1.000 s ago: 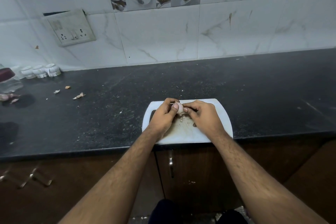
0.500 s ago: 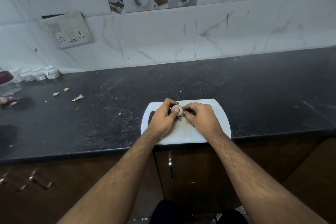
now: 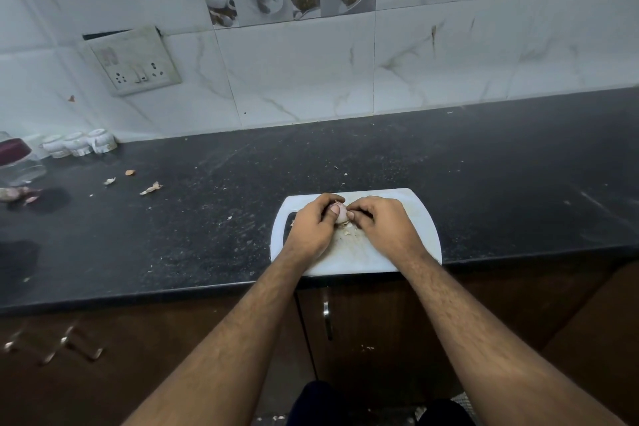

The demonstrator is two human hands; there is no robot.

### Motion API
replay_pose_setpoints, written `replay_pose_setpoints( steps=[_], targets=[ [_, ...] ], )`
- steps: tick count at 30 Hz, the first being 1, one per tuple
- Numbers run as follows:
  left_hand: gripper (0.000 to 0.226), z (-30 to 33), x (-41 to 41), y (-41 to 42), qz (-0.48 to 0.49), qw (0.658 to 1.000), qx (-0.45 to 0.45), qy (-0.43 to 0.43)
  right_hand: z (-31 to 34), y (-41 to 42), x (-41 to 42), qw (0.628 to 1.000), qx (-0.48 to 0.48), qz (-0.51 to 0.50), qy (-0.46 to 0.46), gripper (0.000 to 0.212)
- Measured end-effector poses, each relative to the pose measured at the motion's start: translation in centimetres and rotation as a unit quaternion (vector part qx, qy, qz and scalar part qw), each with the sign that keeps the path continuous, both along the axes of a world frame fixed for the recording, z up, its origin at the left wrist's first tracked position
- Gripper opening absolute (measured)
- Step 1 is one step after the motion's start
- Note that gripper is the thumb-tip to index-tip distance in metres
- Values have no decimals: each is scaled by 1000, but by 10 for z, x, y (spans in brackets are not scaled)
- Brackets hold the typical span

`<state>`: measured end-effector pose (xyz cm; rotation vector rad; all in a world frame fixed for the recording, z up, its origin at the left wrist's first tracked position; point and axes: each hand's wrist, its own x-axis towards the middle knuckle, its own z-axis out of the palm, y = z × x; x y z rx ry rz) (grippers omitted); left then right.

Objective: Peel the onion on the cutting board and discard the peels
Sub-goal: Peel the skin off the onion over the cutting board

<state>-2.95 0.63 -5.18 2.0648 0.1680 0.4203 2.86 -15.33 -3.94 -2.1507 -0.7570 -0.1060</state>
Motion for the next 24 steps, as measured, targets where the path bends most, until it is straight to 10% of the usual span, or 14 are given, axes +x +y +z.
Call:
replay_pose_setpoints(
  steps=[24],
  targets=[
    [22, -1, -3, 3, -4, 993, -115, -10, 3, 3, -5, 997, -59, -48, 3, 5]
  ],
)
